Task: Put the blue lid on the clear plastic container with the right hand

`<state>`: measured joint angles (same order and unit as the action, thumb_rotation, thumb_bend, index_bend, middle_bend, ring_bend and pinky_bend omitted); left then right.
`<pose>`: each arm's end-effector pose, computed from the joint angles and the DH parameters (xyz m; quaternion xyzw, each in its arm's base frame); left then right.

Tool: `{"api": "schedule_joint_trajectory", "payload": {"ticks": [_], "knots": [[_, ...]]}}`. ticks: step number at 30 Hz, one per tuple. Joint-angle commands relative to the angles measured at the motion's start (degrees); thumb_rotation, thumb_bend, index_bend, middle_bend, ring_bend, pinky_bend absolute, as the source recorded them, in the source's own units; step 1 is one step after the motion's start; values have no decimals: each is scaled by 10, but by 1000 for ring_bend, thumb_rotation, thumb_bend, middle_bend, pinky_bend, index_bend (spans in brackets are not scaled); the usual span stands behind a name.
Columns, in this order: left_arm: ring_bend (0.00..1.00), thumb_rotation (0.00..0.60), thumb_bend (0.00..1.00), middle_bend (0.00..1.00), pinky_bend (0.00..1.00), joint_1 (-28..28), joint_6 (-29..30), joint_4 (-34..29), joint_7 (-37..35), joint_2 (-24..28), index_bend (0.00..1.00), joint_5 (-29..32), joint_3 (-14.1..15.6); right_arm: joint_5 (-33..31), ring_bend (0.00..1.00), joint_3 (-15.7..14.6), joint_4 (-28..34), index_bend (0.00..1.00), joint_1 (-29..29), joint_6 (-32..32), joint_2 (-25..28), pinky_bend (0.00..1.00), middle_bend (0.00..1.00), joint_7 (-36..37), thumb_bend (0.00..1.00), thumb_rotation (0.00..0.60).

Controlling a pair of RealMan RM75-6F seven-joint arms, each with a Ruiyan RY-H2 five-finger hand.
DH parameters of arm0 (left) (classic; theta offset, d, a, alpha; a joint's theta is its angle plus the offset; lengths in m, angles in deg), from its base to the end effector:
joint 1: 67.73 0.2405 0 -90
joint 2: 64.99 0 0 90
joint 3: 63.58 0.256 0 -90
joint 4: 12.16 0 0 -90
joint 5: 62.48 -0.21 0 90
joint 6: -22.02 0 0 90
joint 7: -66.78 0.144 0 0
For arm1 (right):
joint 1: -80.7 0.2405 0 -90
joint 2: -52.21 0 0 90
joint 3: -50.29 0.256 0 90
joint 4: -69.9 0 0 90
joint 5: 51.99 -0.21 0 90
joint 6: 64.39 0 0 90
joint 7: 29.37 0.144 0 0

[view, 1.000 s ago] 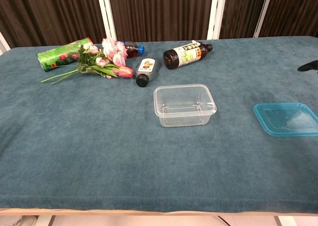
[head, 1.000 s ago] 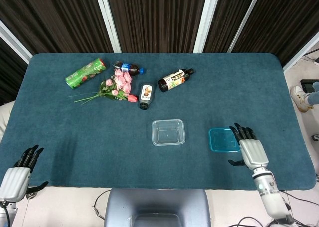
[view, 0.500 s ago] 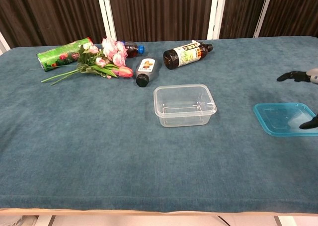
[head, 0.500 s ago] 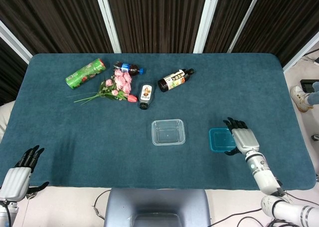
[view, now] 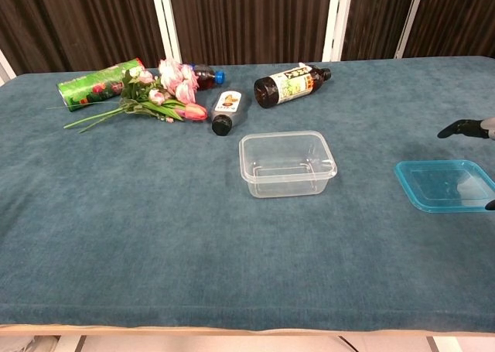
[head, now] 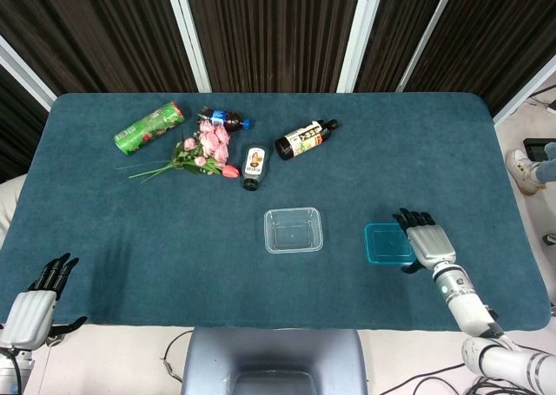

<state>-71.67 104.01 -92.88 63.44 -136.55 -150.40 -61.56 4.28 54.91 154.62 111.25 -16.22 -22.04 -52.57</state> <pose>-0.3459 0.1586 0.1156 -0.6274 -0.4198 -0.3425 0.5593 -0.2953 -0.3056 0.0536 0.7220 -0.4368 0.1770 0.5066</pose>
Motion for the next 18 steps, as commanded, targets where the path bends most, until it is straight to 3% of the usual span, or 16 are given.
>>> {"api": "schedule_joint_trajectory", "payload": {"ticks": [1,18], "knots": [[0,600,480,0,320,0,-2,-2,1,1,67,2,0,2,57,-6,-9,0,6,-4,-6,0,67,-5,95,600],[0,600,480,0,321,-1,-9,-2,-4,2,77,7,0,-15,57,-14,-73,0,48,-78,-31,0,67,17,95,600]]}}
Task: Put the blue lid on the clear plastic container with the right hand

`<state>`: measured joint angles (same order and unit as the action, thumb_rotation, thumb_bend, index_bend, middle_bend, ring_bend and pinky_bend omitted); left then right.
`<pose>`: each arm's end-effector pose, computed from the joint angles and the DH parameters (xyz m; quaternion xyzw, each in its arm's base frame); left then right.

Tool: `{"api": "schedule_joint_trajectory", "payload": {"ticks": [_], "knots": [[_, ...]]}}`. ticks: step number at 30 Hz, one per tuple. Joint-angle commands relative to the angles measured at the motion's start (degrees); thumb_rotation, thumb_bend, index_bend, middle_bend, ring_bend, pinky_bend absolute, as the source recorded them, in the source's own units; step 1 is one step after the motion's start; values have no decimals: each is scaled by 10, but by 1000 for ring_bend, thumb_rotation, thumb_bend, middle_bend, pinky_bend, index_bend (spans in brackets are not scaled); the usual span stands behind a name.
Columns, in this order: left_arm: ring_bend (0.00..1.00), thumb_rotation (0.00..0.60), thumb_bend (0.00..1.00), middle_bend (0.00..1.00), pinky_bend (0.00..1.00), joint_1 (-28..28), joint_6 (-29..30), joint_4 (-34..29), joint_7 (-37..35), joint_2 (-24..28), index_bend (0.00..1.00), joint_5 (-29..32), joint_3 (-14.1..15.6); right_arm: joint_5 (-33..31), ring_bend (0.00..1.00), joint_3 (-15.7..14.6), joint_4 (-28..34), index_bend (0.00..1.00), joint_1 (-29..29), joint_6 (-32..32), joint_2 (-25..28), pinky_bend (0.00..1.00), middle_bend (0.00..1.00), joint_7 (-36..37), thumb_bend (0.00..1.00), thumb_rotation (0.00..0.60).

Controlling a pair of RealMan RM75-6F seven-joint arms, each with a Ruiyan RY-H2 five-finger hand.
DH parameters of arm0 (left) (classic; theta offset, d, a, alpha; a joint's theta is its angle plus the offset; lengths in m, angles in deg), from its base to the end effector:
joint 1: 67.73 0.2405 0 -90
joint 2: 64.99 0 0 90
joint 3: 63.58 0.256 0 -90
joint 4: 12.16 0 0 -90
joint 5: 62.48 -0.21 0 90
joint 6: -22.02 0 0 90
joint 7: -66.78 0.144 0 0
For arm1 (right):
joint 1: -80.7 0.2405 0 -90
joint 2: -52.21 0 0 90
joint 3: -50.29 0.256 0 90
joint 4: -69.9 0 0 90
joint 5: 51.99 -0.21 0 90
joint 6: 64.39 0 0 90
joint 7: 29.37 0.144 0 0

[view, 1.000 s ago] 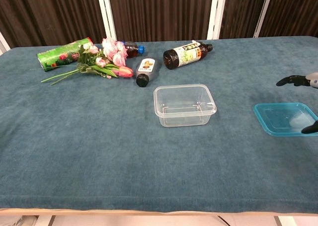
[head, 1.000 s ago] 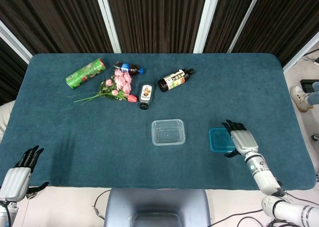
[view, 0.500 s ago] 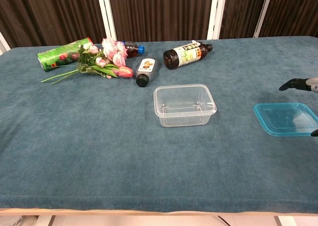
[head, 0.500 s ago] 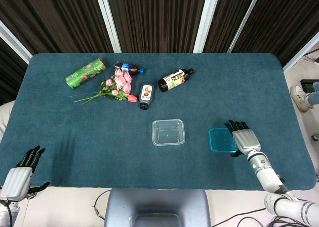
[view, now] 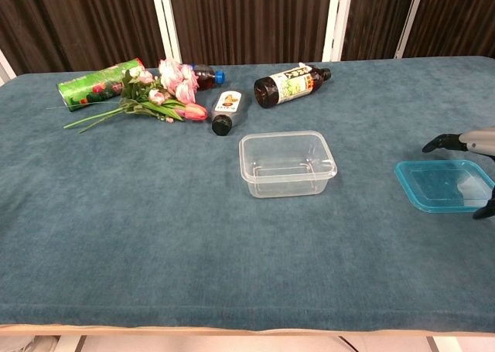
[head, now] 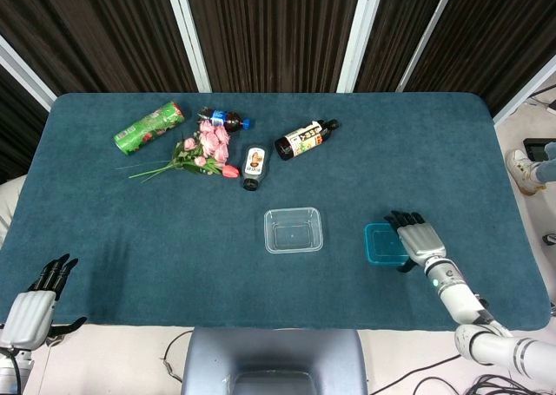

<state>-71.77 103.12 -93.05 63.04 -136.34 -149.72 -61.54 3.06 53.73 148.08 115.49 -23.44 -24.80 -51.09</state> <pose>-0.3481 0.1588 0.1154 -0.6250 -0.4281 -0.3378 0.5585 -0.2997 -0.3242 0.0364 0.7449 -0.4391 0.1455 0.4807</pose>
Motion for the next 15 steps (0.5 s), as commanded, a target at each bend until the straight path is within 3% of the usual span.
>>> {"api": "schedule_joint_trajectory", "payload": {"ticks": [1,15], "knots": [[0,600,480,0,321,0,0,0,0,0,78,0,0,-3,57,-4,-11,0,8,-5,-7,0,67,-1,95,600],[0,600,481,0,322,1,-3,5,-6,-2,82,2,1,-31,76,-16,-39,0,27,-15,-31,13,67,-14,97,600]]}}
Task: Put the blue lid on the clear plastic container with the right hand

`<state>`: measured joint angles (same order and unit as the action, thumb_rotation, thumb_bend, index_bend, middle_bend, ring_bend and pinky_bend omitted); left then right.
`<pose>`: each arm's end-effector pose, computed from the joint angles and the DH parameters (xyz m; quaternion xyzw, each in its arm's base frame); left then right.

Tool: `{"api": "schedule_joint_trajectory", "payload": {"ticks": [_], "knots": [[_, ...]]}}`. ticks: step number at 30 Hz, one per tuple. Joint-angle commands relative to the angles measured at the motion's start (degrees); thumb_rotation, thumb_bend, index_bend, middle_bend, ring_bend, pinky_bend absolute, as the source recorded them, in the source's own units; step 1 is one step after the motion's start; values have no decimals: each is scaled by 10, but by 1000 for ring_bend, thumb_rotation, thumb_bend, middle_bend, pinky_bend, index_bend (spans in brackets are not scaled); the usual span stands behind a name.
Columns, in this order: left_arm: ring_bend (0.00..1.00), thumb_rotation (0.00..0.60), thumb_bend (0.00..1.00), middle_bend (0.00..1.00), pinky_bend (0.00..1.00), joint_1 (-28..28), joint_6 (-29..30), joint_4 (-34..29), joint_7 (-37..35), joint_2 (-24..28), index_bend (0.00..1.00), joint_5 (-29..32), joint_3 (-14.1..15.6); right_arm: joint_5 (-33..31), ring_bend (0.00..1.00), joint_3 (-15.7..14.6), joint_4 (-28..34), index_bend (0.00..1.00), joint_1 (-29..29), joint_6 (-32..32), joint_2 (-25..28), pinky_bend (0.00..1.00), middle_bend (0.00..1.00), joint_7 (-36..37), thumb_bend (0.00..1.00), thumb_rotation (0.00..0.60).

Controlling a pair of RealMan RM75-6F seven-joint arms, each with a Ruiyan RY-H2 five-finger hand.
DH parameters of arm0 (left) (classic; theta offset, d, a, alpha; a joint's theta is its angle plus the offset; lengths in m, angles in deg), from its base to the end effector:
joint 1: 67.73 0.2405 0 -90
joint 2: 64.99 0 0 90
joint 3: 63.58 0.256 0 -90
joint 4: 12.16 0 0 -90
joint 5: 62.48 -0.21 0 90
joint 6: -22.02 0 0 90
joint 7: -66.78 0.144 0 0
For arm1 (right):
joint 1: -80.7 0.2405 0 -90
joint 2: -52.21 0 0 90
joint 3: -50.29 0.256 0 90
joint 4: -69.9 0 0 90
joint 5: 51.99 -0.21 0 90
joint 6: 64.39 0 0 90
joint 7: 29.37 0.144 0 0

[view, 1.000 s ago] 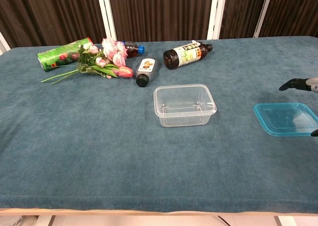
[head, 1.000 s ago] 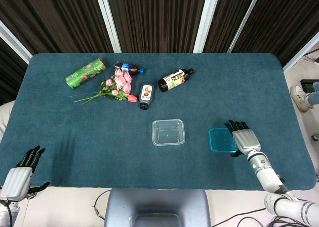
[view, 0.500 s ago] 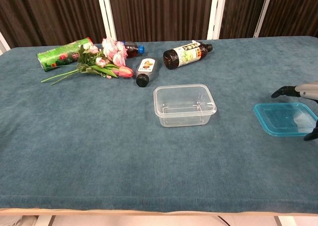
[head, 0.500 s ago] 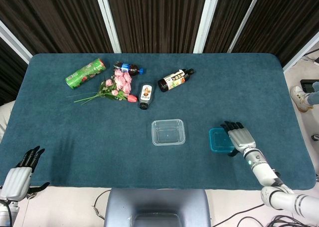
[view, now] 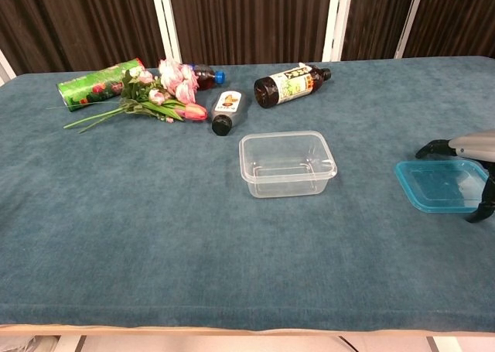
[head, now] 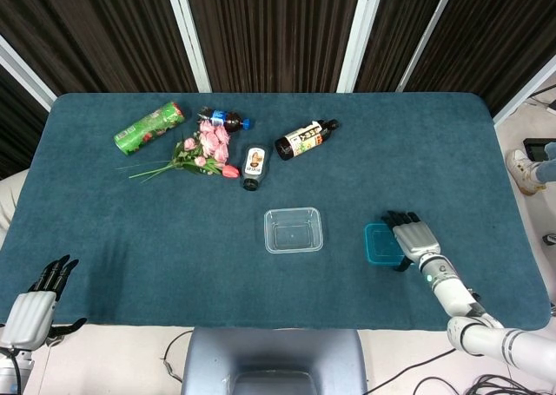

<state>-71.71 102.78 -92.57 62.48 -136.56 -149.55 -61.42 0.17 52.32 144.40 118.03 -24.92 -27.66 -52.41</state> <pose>-0.3503 0.1579 0.1141 -0.6238 -0.4329 -0.3359 0.5573 -0.3006 -0.3332 0.0230 0.7514 -0.4360 0.1282 0.4784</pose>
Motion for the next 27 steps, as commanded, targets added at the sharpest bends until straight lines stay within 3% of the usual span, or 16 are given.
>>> {"api": "schedule_joint_trajectory", "payload": {"ticks": [1,6,11,17,22,27], "knots": [[0,600,481,0,322,0,0,1,-1,0,83,1,0,-4,90,-3,-4,0,2,-2,-3,24,67,0,97,600],[0,600,481,0,323,1,-2,3,-3,-1,85,1,1,-11,157,-7,-7,16,6,-7,-6,106,77,1,98,600],[0,600,482,0,324,1,-3,3,-4,-2,88,2,1,-11,302,-10,-8,114,8,-7,-6,270,159,3,102,600],[0,600,482,0,324,1,-2,4,-5,-2,88,1,1,11,492,-10,-10,379,2,0,-6,569,348,27,203,600],[0,600,481,0,325,1,-4,4,-7,-2,90,2,1,25,630,-13,-15,544,-2,3,-6,687,473,39,303,600],[0,600,481,0,326,1,-5,5,-7,-2,92,2,1,29,705,-14,-16,638,-4,7,-7,743,552,42,370,600]]}}
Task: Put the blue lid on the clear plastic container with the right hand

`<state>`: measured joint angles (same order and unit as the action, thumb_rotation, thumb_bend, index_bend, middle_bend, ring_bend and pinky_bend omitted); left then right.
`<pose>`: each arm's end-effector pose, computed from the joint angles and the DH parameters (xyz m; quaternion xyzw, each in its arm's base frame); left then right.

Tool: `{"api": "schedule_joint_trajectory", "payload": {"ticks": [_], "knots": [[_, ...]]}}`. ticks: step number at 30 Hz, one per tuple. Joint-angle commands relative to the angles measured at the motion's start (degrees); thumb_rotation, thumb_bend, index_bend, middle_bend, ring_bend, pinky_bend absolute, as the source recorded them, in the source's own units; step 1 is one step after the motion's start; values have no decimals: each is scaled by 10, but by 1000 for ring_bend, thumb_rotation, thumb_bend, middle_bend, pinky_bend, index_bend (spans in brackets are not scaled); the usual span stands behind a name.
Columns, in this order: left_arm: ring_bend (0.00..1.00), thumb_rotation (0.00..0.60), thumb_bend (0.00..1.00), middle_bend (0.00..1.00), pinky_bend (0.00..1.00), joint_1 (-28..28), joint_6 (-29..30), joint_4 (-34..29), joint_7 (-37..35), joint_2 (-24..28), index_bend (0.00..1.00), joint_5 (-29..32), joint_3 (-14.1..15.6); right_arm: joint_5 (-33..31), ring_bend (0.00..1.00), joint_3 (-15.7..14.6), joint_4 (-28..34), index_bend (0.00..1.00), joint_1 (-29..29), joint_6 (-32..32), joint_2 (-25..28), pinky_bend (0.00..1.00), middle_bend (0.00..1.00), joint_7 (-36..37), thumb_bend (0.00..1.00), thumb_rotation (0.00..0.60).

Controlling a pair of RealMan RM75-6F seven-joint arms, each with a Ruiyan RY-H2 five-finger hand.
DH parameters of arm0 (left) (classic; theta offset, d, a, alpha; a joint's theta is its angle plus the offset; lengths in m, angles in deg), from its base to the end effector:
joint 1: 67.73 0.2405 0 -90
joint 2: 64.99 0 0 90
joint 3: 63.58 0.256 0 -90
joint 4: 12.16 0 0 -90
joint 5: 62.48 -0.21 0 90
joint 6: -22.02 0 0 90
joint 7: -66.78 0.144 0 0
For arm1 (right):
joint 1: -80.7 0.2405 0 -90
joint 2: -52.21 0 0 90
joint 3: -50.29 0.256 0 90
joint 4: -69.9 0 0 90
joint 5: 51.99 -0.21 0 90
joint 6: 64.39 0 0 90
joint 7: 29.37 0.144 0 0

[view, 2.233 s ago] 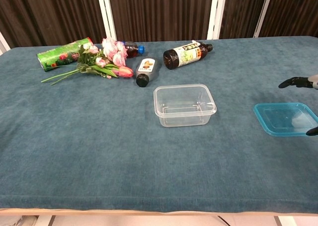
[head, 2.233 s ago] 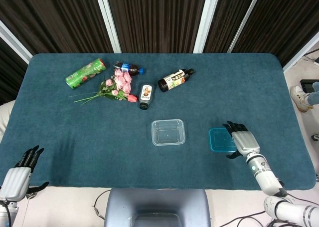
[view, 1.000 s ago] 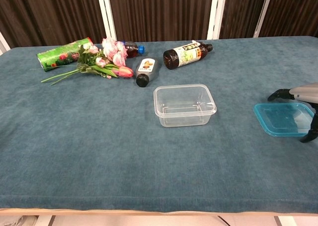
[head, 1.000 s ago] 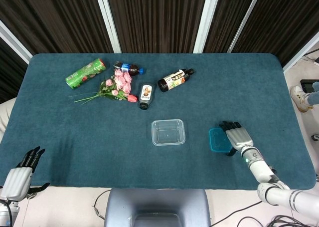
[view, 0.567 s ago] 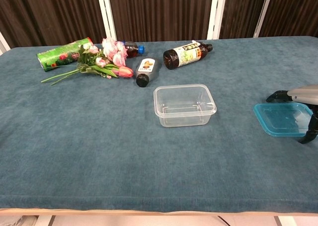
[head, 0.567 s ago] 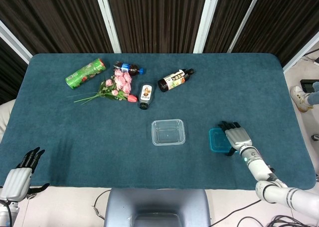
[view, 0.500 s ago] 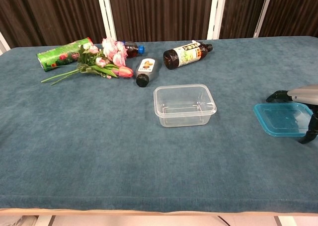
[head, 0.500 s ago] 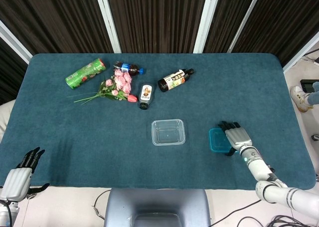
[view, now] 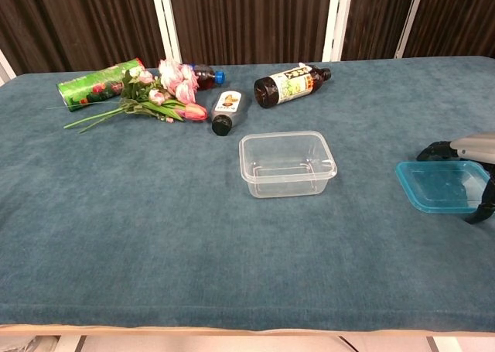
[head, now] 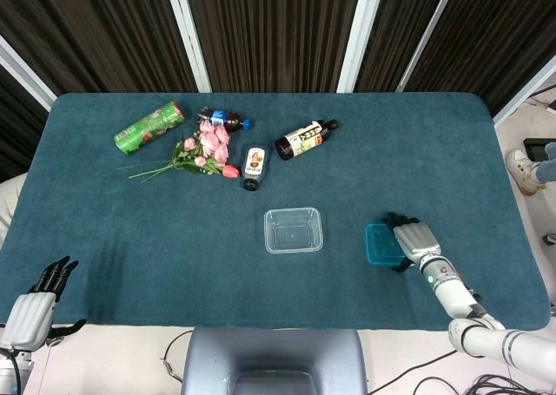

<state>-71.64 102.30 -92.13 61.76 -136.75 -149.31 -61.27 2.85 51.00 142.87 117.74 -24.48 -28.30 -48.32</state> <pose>-0.3529 0.1568 0.1127 -0.6220 -0.4398 -0.3337 0.5554 -0.3060 -0.3300 0.0207 0.7501 -0.4414 0.1349 0.4737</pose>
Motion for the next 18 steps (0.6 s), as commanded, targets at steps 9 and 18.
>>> {"api": "schedule_joint_trajectory", "payload": {"ticks": [9,18], "knots": [[0,600,480,0,326,1,1,0,0,0,93,1,0,82,751,1,66,688,-42,89,40,772,599,53,395,600],[0,600,480,0,326,-1,-2,-3,4,0,93,0,0,173,758,-4,138,704,-92,197,90,776,613,91,395,600]]}}
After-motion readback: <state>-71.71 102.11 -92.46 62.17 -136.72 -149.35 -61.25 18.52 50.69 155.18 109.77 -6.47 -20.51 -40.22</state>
